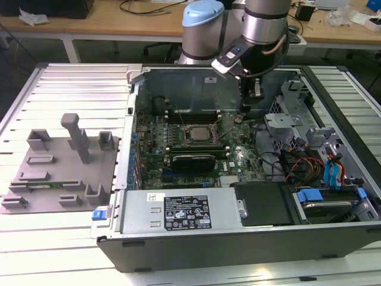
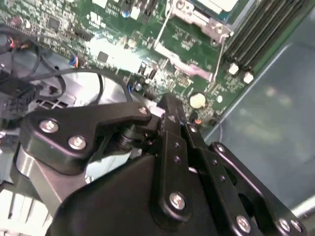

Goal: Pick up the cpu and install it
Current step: 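Close the cpu cover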

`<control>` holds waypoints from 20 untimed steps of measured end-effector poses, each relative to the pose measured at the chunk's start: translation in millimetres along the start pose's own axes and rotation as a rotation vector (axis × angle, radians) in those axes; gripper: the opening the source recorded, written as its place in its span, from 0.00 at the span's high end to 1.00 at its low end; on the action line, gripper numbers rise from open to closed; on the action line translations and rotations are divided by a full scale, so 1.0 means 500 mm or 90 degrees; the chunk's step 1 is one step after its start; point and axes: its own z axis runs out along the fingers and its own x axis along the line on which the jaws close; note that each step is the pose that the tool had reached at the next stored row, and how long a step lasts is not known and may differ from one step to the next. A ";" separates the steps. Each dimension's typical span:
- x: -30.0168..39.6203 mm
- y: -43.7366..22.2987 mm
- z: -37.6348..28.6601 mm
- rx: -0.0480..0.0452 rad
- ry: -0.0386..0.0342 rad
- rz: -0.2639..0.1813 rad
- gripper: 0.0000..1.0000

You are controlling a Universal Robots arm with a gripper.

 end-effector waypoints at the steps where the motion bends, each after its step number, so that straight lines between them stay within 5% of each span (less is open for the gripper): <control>1: 0.000 0.001 0.006 0.0004 0.0001 0.000 0.89; 11: 0.001 -0.002 0.056 0.0078 -0.0001 0.000 0.89; 20: 0.000 -0.054 0.059 0.0068 -0.0002 0.000 0.89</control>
